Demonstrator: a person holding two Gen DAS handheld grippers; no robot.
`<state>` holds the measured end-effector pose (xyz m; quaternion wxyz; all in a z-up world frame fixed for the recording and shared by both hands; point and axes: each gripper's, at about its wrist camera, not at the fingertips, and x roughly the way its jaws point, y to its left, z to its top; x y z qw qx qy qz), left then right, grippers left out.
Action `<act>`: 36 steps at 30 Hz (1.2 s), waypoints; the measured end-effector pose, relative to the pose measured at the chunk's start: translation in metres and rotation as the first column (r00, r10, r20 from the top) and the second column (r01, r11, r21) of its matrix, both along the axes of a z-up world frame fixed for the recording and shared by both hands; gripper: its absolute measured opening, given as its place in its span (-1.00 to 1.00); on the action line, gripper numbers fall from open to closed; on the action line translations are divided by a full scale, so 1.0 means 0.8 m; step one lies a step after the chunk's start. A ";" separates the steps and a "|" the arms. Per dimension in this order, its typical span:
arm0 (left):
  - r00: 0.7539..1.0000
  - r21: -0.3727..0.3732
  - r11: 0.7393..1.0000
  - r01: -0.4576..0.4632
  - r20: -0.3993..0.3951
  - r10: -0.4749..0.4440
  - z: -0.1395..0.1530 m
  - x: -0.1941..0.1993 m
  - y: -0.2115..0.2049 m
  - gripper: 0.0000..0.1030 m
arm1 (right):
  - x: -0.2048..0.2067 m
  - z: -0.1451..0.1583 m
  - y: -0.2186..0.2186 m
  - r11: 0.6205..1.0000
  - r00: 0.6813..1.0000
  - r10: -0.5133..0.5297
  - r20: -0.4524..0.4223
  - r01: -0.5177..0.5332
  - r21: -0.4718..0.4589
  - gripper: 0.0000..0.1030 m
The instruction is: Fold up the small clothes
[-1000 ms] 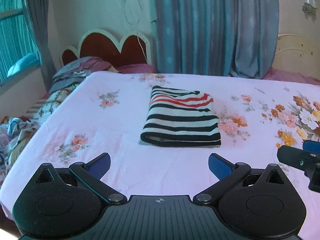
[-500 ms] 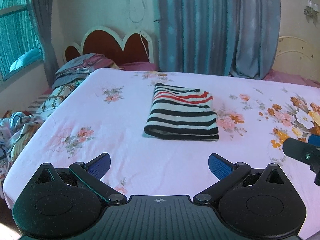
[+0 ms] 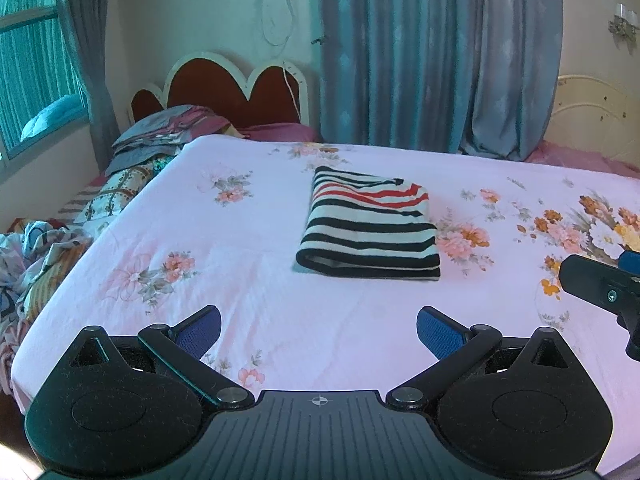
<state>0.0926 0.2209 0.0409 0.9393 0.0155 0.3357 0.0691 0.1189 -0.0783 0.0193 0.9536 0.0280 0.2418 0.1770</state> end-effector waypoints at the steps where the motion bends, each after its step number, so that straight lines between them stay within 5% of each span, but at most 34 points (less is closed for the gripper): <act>1: 1.000 -0.005 1.000 0.001 -0.004 -0.001 0.000 0.000 0.001 0.99 | 0.000 0.000 0.001 1.000 1.000 -0.001 0.001 0.001 -0.001 0.71; 36: 1.000 -0.002 1.000 -0.023 -0.019 0.023 0.000 0.013 0.002 0.99 | 0.010 -0.010 0.004 1.000 0.999 -0.016 -0.030 0.016 0.012 0.72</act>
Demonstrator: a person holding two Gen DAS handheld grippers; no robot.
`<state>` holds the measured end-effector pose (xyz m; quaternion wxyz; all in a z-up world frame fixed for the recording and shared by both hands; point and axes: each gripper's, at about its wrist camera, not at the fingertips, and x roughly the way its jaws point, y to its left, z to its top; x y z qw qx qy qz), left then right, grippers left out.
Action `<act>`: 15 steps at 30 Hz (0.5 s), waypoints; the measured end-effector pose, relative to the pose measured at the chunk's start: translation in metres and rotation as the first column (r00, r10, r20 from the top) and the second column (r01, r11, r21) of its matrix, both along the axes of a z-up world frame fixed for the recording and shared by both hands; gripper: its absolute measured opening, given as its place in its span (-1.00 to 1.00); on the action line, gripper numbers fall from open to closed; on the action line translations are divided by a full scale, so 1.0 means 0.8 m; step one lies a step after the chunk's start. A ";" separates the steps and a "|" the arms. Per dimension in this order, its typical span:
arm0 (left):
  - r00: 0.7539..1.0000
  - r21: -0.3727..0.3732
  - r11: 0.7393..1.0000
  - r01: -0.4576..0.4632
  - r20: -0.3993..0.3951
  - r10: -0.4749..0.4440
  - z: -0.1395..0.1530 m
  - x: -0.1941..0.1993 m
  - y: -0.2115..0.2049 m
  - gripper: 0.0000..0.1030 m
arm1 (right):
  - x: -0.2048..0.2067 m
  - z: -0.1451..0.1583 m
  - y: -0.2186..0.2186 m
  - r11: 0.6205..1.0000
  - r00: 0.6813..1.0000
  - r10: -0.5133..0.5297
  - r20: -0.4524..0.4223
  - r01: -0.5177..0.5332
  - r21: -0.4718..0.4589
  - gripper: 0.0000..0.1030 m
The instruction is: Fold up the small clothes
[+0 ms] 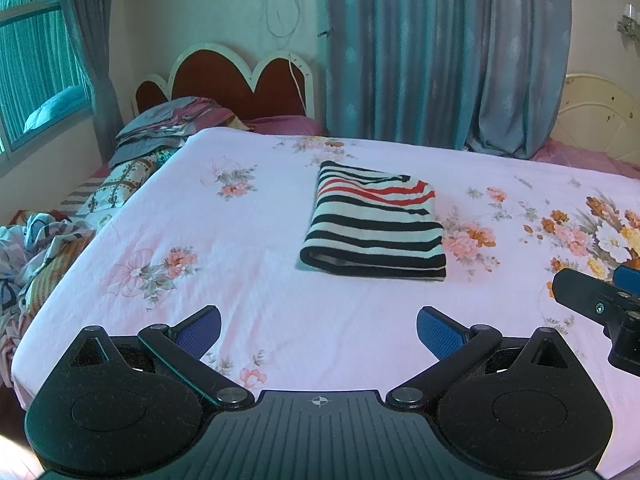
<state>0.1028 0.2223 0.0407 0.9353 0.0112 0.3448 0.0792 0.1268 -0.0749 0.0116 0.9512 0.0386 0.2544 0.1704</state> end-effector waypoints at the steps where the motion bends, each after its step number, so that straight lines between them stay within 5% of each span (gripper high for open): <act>1: 1.000 0.001 1.000 0.000 0.000 0.000 0.000 0.001 0.000 0.99 | 0.001 -0.001 0.000 1.000 1.000 0.000 -0.001 0.000 0.000 0.72; 15: 1.000 0.010 1.000 -0.002 -0.001 0.002 -0.003 0.008 -0.004 0.99 | 0.005 -0.003 0.000 1.000 1.000 0.001 -0.006 -0.001 0.003 0.73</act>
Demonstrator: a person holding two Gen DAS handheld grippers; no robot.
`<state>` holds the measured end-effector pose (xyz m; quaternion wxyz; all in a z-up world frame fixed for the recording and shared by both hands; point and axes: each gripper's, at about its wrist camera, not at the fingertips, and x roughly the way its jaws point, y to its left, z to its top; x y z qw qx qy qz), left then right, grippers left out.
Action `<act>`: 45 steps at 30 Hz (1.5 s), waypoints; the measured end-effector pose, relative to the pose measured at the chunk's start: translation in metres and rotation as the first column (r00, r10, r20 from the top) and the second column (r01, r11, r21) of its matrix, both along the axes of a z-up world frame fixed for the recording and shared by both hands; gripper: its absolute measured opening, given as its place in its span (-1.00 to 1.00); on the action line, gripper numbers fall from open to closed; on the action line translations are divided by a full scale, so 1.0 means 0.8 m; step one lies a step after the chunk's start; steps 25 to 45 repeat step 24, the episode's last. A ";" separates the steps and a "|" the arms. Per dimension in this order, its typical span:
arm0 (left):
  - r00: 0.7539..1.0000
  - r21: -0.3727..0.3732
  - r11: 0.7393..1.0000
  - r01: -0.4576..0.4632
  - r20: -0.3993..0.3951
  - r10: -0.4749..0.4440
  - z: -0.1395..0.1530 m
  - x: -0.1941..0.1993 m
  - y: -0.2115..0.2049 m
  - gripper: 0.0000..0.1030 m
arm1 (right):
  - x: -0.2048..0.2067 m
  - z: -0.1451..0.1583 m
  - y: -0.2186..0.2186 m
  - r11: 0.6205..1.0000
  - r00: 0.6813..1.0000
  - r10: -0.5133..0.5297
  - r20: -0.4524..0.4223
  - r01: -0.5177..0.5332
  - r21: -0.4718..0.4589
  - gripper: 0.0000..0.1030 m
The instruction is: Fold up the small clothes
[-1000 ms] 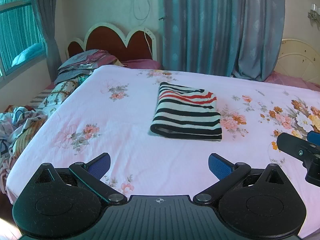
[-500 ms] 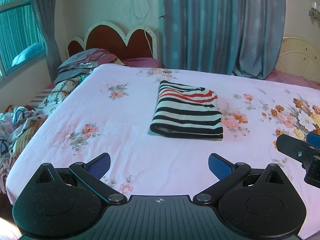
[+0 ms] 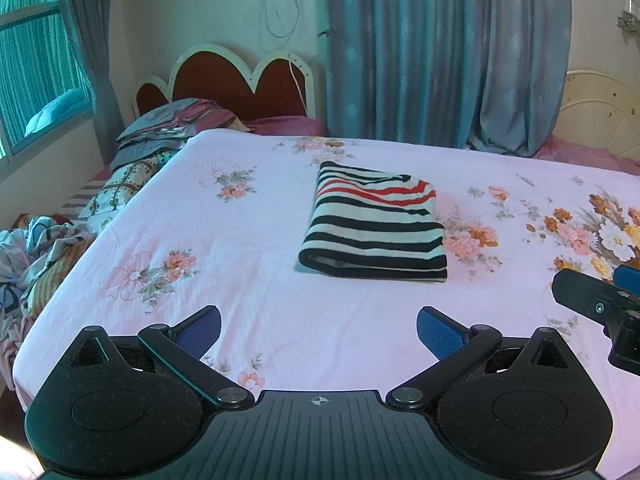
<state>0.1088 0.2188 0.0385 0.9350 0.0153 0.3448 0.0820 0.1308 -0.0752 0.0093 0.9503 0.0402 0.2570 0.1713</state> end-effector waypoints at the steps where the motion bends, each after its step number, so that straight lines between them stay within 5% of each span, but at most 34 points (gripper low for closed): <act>1: 1.000 -0.003 1.000 0.000 -0.003 0.000 -0.001 0.002 0.001 0.99 | 0.001 -0.001 0.001 1.000 1.000 0.001 -0.001 -0.001 0.000 0.73; 15: 0.999 -0.031 0.999 0.008 -0.046 -0.010 -0.021 0.034 0.003 0.99 | 0.025 -0.013 0.002 1.000 1.000 0.003 -0.028 -0.003 -0.003 0.73; 24: 0.999 -0.011 0.999 0.051 0.017 -0.051 -0.028 0.070 0.008 0.99 | 0.058 -0.026 0.009 1.000 0.998 -0.008 -0.061 0.007 -0.005 0.73; 45: 0.999 -0.011 0.999 0.051 0.017 -0.051 -0.028 0.070 0.008 0.99 | 0.058 -0.026 0.009 1.000 0.998 -0.008 -0.061 0.007 -0.005 0.73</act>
